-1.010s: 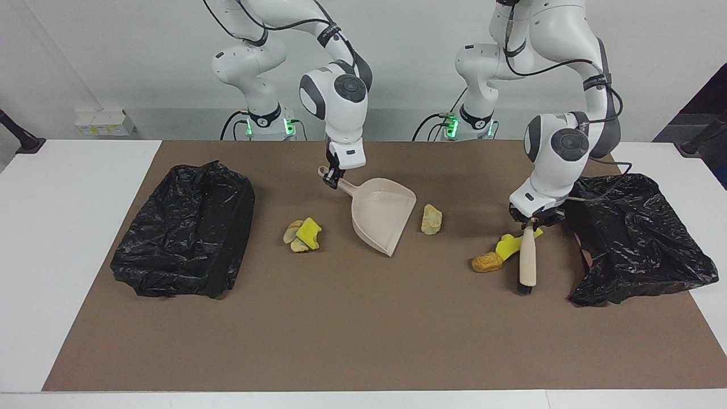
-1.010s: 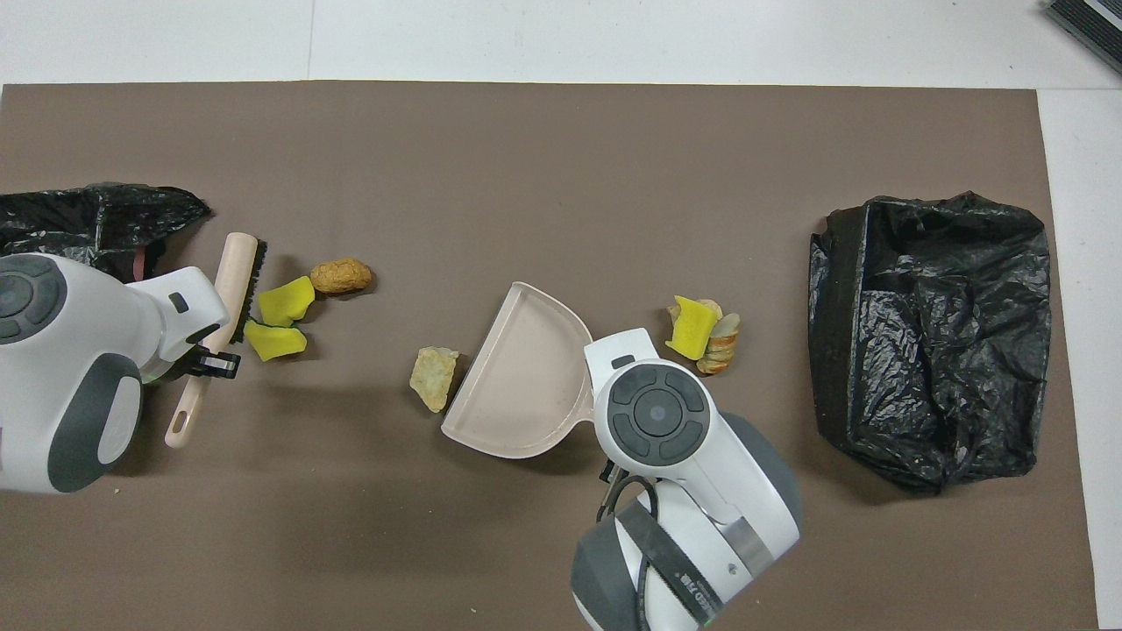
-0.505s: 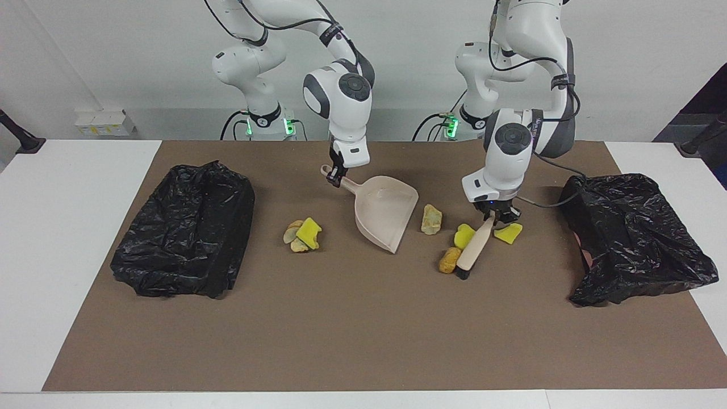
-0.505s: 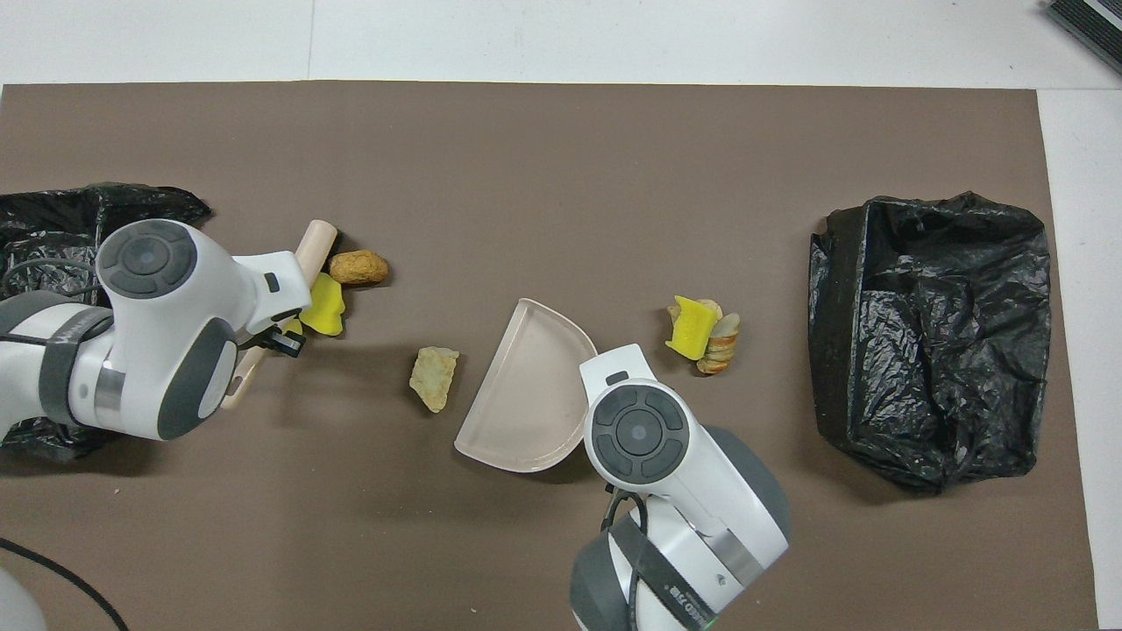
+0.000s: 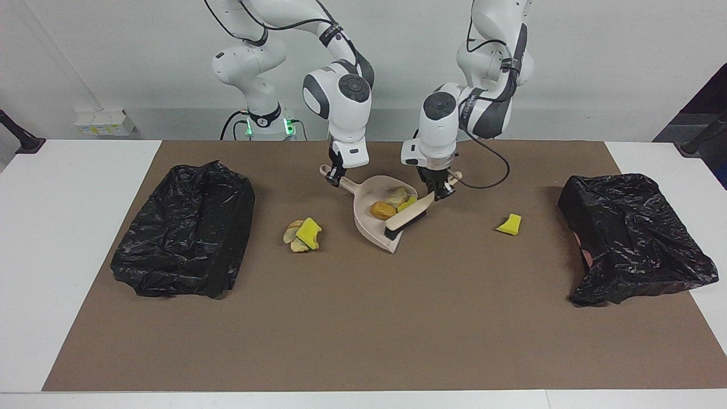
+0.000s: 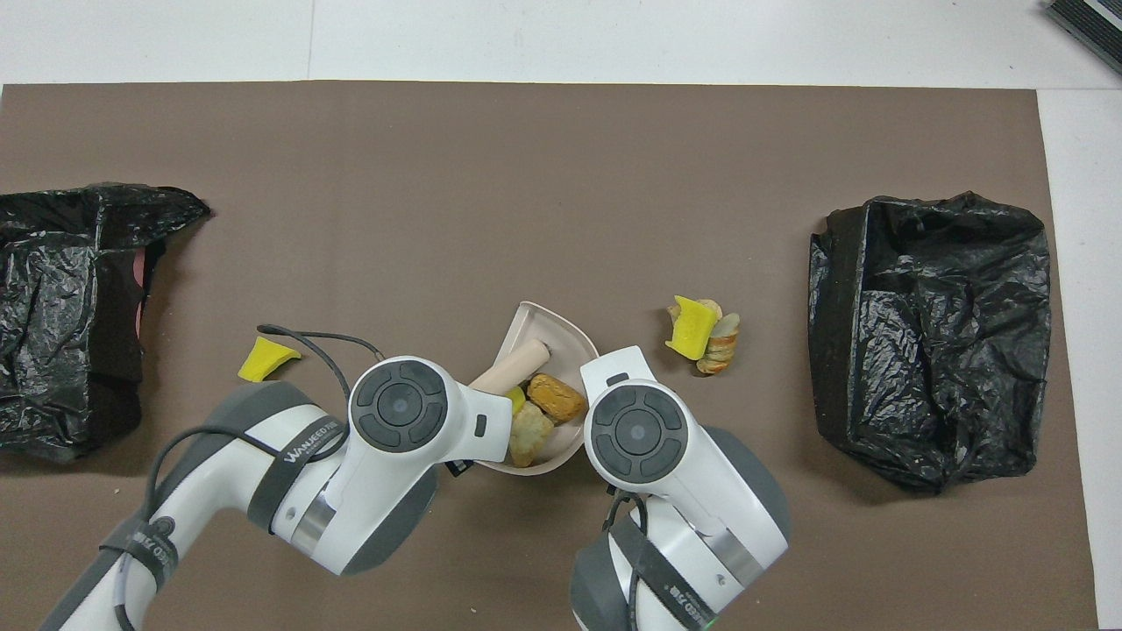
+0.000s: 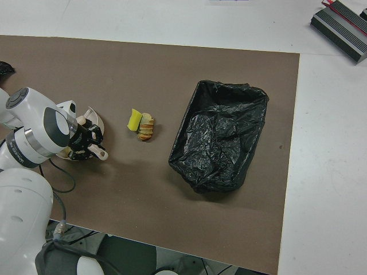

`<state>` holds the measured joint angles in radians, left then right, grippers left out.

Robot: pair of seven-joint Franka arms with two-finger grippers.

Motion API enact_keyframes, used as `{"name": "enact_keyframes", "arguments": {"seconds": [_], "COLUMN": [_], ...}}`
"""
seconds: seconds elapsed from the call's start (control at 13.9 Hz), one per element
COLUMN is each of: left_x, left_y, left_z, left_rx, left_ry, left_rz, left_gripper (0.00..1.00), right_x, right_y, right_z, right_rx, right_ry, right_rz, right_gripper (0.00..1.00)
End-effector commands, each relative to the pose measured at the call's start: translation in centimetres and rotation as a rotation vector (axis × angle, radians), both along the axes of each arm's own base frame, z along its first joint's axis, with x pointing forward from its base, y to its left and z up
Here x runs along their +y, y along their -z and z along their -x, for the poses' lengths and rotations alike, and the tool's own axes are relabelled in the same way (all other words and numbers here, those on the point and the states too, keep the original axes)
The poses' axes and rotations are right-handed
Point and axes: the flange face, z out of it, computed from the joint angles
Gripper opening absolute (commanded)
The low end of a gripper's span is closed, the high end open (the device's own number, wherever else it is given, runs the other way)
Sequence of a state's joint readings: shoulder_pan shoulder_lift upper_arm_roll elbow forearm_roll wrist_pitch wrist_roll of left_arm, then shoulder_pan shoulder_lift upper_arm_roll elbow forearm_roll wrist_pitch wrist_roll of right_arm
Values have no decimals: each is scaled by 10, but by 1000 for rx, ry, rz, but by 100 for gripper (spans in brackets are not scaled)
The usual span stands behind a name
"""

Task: Sweep and dump trash in bin
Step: 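Sweep the sponge and bread scraps into the dustpan with the left gripper, then sweep the remaining scraps into the dustpan with the left gripper's brush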

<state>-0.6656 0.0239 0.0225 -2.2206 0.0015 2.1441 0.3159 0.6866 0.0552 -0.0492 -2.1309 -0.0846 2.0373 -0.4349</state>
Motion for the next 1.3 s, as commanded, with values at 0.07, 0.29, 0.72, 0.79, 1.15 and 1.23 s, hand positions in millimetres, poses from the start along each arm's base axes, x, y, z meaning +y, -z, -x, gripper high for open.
{"name": "enact_keyframes", "arguments": {"seconds": [0.07, 0.29, 0.72, 0.79, 1.15, 1.23], "left_x": [11, 55, 196, 225, 318, 320], "left_y": [-28, -58, -77, -73, -55, -39], "left_z": [2, -23, -56, -60, -60, -54], "left_rx": [23, 76, 148, 145, 96, 93], "left_ry": [-220, -368, -654, -701, -846, -867], "left_rz": [42, 0, -158, -177, -303, -302], "left_gripper": [0, 0, 0, 0, 0, 0], "right_x": [-6, -7, -10, -10, -5, -2], "right_y": [0, 0, 3, 6, 24, 28], "right_z": [3, 2, -3, -4, -7, -7], "right_rx": [-1, 0, 9, 9, 19, 17], "right_ry": [5, 3, -31, -32, -83, -84], "right_rz": [25, 25, 5, 5, 3, 2], "right_gripper": [0, 0, 0, 0, 0, 0]}}
